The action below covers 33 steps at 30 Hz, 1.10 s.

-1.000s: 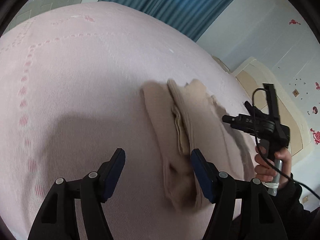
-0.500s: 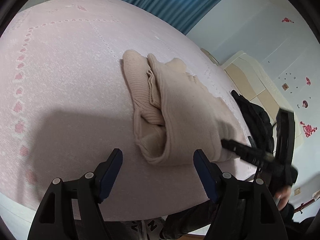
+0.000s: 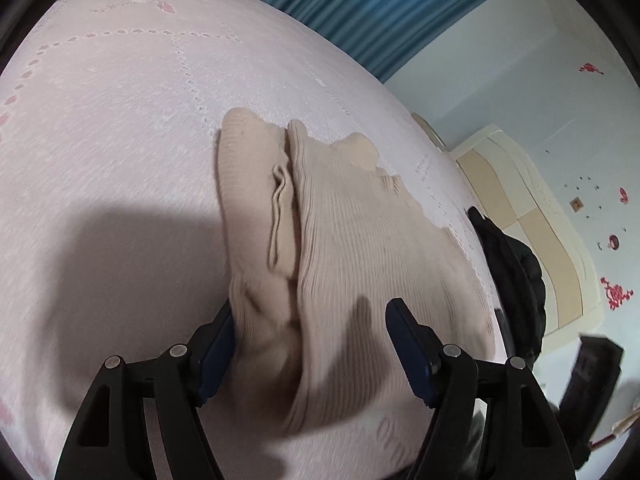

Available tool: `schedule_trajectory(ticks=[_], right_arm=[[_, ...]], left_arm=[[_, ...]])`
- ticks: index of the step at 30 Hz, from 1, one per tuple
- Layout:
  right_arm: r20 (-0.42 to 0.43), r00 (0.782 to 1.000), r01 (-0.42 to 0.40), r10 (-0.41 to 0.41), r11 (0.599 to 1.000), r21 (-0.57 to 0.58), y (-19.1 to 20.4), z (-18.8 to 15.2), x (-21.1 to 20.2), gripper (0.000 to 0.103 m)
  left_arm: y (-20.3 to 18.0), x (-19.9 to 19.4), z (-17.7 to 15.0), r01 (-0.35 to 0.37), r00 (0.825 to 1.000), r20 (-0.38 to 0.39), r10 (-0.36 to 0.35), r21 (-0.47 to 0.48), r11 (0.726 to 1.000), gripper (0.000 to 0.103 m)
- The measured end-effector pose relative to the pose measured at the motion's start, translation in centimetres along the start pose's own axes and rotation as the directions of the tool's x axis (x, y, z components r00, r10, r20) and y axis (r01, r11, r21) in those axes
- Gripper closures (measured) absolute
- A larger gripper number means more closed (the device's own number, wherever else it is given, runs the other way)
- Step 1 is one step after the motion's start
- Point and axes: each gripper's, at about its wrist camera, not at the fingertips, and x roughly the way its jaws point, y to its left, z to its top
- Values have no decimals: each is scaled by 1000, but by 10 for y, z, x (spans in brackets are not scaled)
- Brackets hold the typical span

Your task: Fold small clothes

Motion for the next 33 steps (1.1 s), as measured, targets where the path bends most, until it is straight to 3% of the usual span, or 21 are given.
schedule_trajectory(ticks=[3,8,11,16,26,33], right_arm=[[32,999,-13,10,997,70,-26,6,-10,55],[84,996,-42,25,978,205,-73,10,-28,55],[118,993,-47,19,970,239,-94,10,-37,55],[162,987,-51,2,953,297,-129,4,-50,55],[123,991,17,-61,943,331,-201,-7,-60,55],[98,992,37,-77,931,364,-252,-25,-65,55]], left_arm=[[-5,9,9,-37,999,5,37,-10,999,38],[-3,13,17,-122,992,23,124,-79,989,69],[-8,14,21,-128,991,29,132,-102,986,78],[-54,3,26,-217,971,90,222,-61,974,80],[-170,-3,40,-270,954,136,266,7,963,81],[-263,62,6,-305,951,95,293,151,940,82]])
